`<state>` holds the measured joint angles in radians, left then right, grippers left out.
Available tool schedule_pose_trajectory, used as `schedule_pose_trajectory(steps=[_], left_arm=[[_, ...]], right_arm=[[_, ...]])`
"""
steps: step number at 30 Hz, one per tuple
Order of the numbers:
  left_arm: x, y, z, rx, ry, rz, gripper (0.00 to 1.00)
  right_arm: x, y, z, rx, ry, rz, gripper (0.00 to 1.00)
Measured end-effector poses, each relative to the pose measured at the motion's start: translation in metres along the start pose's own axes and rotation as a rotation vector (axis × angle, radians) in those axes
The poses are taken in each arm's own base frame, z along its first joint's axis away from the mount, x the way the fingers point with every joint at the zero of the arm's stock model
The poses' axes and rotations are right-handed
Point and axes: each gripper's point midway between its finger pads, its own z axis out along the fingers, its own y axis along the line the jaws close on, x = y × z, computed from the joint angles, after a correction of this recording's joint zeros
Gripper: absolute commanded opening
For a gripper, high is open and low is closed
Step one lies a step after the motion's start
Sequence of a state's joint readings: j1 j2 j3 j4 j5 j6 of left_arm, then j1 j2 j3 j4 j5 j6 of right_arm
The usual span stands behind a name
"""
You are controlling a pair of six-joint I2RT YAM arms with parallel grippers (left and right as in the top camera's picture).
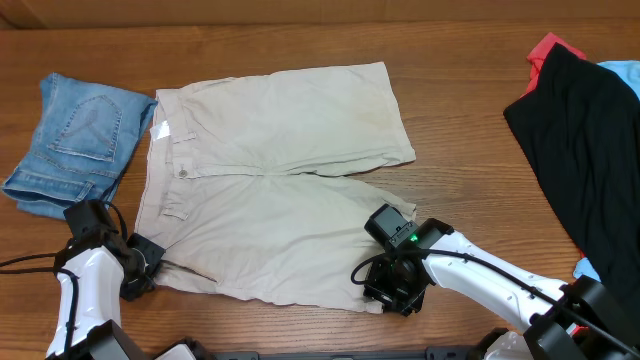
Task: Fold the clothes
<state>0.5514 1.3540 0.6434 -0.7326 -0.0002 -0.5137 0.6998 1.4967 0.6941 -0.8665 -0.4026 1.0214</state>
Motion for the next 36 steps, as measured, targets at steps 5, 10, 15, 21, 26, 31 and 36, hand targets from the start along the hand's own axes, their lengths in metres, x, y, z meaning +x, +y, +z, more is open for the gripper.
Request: schedule_pose_trajectory(steps=[5, 10, 15, 21, 26, 31, 36], left_arm=[[0.0, 0.0, 0.0, -0.001, 0.001, 0.005, 0.11], [0.0, 0.0, 0.0, -0.001, 0.001, 0.019, 0.1], [0.0, 0.0, 0.0, -0.001, 0.001, 0.023, 0.04], [0.003, 0.002, -0.007, -0.016, 0.03, 0.047, 0.04], [-0.007, -0.006, -0.035, -0.01, 0.044, 0.067, 0.04], [-0.014, -0.019, -0.064, 0.037, 0.055, 0.08, 0.04], [-0.002, -0.03, -0.093, 0.121, 0.071, 0.106, 0.04]], right_arm=[[0.0, 0.0, 0.0, -0.001, 0.002, -0.002, 0.11], [-0.001, 0.003, 0.001, -0.017, -0.002, -0.008, 0.04], [0.0, 0.001, 0.002, -0.012, 0.004, -0.005, 0.04], [-0.001, -0.012, -0.005, 0.059, -0.009, 0.002, 0.04], [-0.03, -0.002, -0.055, 0.057, -0.139, 0.037, 0.04], [-0.063, 0.007, -0.112, -0.056, -0.263, 0.062, 0.04], [-0.072, -0.011, -0.141, -0.094, -0.289, 0.104, 0.04]])
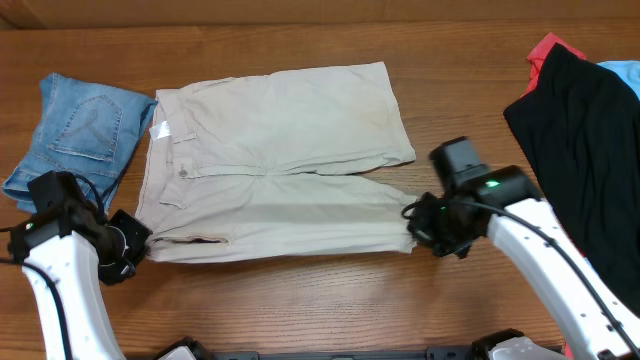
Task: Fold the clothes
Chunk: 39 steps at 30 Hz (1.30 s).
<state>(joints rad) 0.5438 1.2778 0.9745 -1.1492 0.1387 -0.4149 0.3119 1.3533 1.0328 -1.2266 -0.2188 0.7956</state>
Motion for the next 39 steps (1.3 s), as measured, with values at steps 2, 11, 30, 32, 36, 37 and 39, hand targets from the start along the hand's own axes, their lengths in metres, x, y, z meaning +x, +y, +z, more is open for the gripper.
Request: schedule_pose_trajectory(steps=[2, 11, 30, 32, 36, 37, 39], left_arm=[[0.005, -0.005, -0.014, 0.038, -0.02, 0.011, 0.04], [0.03, -0.02, -0.068, 0.201, -0.183, 0.104, 0.04], [0.049, -0.03, -0.131, 0.291, -0.326, 0.182, 0.04], [0.044, -0.032, -0.126, 0.281, -0.301, 0.174, 0.04], [0.032, -0.036, -0.111, 0.257, -0.233, 0.154, 0.04], [0.029, -0.037, -0.107, 0.251, -0.218, 0.148, 0.04], [0.021, -0.04, -0.098, 0.238, -0.188, 0.14, 0.04]], right_arm=[[-0.004, -0.005, -0.01, -0.019, -0.013, 0.01, 0.04], [-0.005, -0.016, -0.071, -0.111, -0.159, -0.009, 0.04], [0.002, -0.008, -0.189, -0.228, -0.45, -0.096, 0.04], [-0.002, -0.003, -0.187, -0.225, -0.448, -0.128, 0.04], [-0.025, 0.015, -0.171, -0.184, -0.41, -0.2, 0.04], [-0.031, 0.019, -0.165, -0.174, -0.398, -0.212, 0.04], [-0.048, 0.031, -0.151, -0.152, -0.373, -0.239, 0.04]])
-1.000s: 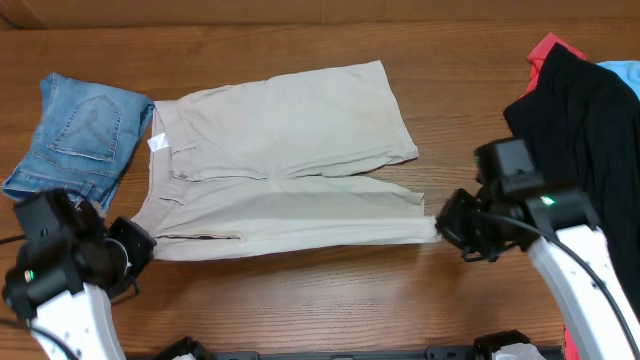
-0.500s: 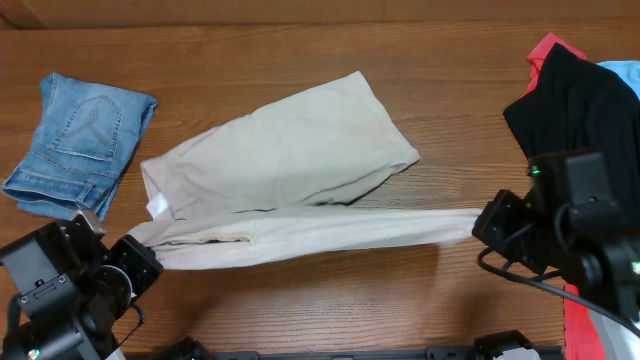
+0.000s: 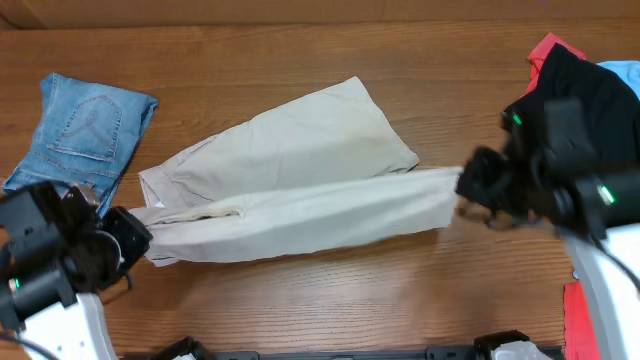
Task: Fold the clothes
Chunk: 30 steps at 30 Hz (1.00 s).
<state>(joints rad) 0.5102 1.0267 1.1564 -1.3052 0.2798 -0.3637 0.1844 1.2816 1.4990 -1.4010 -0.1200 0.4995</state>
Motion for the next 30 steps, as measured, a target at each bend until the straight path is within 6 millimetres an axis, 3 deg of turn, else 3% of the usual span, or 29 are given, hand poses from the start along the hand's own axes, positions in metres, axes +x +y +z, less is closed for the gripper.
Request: schedule_pose_trajectory(steps=[6, 11, 18, 30], left_arm=[[-0.014, 0.002, 0.026, -0.023, 0.064, -0.02, 0.04], [-0.025, 0.005, 0.052, -0.043, 0.12, -0.037, 0.04], [-0.036, 0.009, 0.091, -0.06, 0.196, -0.05, 0.04], [-0.047, 0.017, 0.151, -0.066, 0.282, -0.09, 0.04]], right_arm=[[-0.034, 0.015, 0.066, 0.012, 0.051, -0.079, 0.04], [-0.062, 0.035, 0.102, -0.035, -0.001, -0.151, 0.04], [-0.104, 0.071, 0.11, -0.144, -0.169, -0.252, 0.04], [-0.115, 0.09, 0.117, -0.218, -0.21, -0.31, 0.04]])
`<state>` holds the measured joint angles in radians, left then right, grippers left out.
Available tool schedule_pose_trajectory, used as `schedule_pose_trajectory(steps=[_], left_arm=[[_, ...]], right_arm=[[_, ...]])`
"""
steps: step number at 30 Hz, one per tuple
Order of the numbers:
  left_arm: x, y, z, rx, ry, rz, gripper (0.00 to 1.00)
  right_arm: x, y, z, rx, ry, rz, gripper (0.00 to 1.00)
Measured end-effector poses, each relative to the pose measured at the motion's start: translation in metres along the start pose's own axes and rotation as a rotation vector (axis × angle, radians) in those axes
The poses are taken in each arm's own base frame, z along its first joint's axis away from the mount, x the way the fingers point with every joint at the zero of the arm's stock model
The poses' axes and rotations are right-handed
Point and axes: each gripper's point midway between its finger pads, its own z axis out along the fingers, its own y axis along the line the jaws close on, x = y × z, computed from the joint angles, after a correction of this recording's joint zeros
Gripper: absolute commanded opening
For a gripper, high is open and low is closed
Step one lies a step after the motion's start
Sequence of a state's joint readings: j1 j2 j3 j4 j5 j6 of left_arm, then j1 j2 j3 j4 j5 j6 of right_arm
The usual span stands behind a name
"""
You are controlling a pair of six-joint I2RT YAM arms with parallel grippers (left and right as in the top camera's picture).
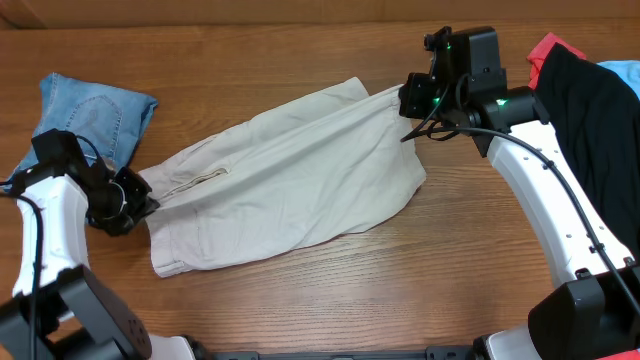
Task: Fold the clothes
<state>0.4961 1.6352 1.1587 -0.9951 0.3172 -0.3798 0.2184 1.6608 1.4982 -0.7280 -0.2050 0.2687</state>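
Observation:
Beige shorts [280, 180] lie folded lengthwise on the wooden table, slanting from lower left up to upper right. My left gripper [140, 203] is shut on the waistband end at the left. Over at the upper right, my right gripper [408, 97] is shut on the leg hem, held over the far edge of the shorts. Folded blue jeans [85, 125] rest at the far left.
A pile of black [590, 140], red [548, 48] and light blue [622, 72] clothes sits at the right edge. Bare wood table [300, 300] lies in front of the shorts.
My right gripper has gone from the right of the shorts to the far upper right, laying the near leg over the far one. My left gripper moved up slightly, still holding the waistband.
The shorts first lay flat and open, with both grippers at their near edge. Then the near edge was lifted and partly folded over. Later the shorts hung stretched between the grippers, shifted and slanted. Now the near half lies over the far half.

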Motion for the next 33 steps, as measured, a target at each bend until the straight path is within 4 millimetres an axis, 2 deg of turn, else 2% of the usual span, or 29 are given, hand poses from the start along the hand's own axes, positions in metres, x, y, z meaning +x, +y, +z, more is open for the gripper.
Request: schedule_pose_trajectory(steps=[10, 16, 25, 30, 31, 33], left_arm=[[-0.022, -0.011, 0.003, 0.038, -0.081, -0.003, 0.04], [-0.028, -0.015, 0.003, 0.042, -0.109, 0.003, 0.04], [-0.033, -0.007, 0.005, -0.017, -0.138, -0.006, 0.08], [-0.035, -0.006, 0.005, -0.035, -0.151, -0.002, 0.1], [-0.035, -0.006, 0.005, -0.039, -0.154, 0.002, 0.13], [-0.036, -0.007, 0.006, -0.049, -0.16, 0.012, 0.25]], right_arm=[[-0.017, 0.012, 0.0, -0.048, -0.068, -0.03, 0.04], [-0.017, 0.01, 0.007, -0.044, -0.067, -0.03, 0.04], [0.004, -0.013, 0.071, 0.019, 0.02, -0.015, 0.04], [0.003, -0.015, 0.091, 0.019, 0.009, -0.023, 0.04], [0.003, -0.016, 0.092, 0.02, 0.005, -0.024, 0.04], [0.002, -0.017, 0.095, 0.024, 0.0, -0.024, 0.07]])
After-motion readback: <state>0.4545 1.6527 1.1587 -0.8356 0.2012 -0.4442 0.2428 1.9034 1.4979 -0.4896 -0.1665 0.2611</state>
